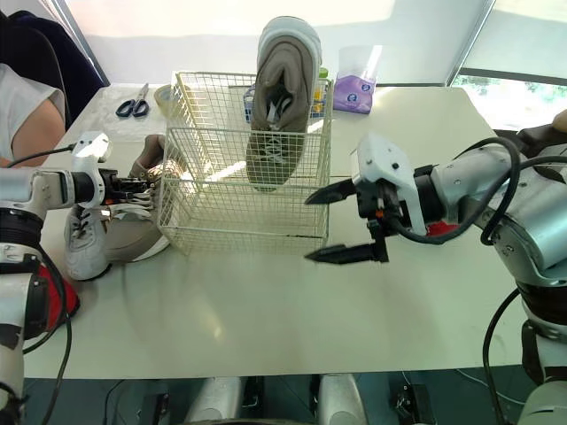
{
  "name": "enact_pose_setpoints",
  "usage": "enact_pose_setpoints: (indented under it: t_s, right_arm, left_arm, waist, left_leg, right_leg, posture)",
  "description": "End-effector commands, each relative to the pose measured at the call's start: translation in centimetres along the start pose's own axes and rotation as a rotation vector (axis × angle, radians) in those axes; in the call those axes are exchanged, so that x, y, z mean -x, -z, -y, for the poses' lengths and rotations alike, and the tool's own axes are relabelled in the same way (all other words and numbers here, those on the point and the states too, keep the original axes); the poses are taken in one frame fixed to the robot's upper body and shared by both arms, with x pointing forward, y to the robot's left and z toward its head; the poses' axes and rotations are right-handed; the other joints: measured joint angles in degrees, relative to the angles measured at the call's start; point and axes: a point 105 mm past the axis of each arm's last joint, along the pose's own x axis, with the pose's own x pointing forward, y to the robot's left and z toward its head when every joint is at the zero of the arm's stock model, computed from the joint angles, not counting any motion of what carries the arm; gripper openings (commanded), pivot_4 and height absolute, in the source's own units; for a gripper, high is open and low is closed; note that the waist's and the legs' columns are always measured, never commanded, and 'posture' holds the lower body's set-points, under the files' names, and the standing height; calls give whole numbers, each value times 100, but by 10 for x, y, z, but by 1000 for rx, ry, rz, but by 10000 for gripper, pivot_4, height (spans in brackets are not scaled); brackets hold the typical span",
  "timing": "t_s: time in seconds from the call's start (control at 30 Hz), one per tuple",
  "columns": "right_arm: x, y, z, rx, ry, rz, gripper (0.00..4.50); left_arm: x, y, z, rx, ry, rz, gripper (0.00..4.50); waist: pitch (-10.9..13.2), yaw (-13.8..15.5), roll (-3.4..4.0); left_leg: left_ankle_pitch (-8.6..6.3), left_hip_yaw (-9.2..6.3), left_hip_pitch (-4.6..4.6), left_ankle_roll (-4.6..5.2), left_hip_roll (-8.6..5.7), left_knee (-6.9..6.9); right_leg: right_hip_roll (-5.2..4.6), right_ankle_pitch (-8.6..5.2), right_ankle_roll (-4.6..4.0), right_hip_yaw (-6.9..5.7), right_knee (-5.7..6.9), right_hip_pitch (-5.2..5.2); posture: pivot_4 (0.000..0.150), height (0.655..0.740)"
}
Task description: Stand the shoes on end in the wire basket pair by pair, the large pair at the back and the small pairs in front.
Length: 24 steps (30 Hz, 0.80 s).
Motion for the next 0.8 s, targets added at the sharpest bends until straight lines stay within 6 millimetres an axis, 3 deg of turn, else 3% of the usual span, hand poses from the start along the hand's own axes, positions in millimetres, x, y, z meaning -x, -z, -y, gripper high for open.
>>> enact_pose_setpoints:
  t_s: [0.03, 0.13, 0.27, 0.37, 0.47, 0.57, 0.63, 0.8]
  right_arm:
    - [10, -20, -5, 25, 42, 54, 45000]
    - [10, -29, -11, 13, 30, 104, 45000]
    - [12, -26, -7, 1, 62, 93, 45000]
    - [12, -21, -3, 10, 88, 63, 45000]
    - [16, -23, -1, 48, 95, 76, 45000]
    - [23, -23, 5, 52, 121, 76, 45000]
    - [31, -23, 12, 54, 161, 80, 45000]
    - [51, -28, 33, 47, 265, 108, 45000]
  left_arm:
    - [1, -7, 3, 4, 2, 42, 3195]
    - [4, -14, 9, 27, 28, 89, 3194]
    - [21, -40, 3, 78, -32, 233, 3194]
    - [51, -81, -2, 41, -107, 478, 3194]
    - [101, -131, -4, 31, -225, 758, 3194]
    - [152, -170, 20, -33, -185, 1032, 3194]
    - [178, -185, 43, -121, -174, 1194, 3194]
    - [206, -198, 109, -276, -71, 1487, 3194]
  waist:
    - [0, 3, 0]
    - [-1, -7, -1]
    - [1, -20, -10]
    - [8, -28, -24]
    - [13, -34, -34]
    - [13, -28, -38]
    - [11, -19, -41]
    - [7, 15, -43]
  left_leg:
    - [0, 0, 0, 0, -1, 0]
    - [0, -2, -1, 0, -1, 0]
    - [0, -6, -5, 1, -1, 2]
    - [0, -7, -18, 2, 0, 2]
    - [0, -6, -22, 1, 1, 2]
    - [1, -6, -26, 0, 0, 1]
    - [7, -2, -27, -11, -3, 2]
    - [11, 0, -19, -17, -20, 7]
  right_leg:
    - [-1, 0, 0, 0, 0, 0]
    - [-3, 0, -1, 0, 2, 1]
    - [-3, 1, 0, -1, 2, 0]
    - [-3, 1, 0, 0, 0, -11]
    - [-5, 4, 3, 0, 0, -16]
    - [-4, 7, 9, -2, -6, -16]
    - [-9, 11, 15, -1, -14, -12]
    - [-24, 21, 33, 1, -27, 9]
  posture:
    - [1500, 7400]
    - [1500, 7400]
    - [1500, 7400]
    - [1500, 7400]
    - [1500, 7400]
    - [1500, 7400]
    - [1500, 7400]
    - [1500, 7400]
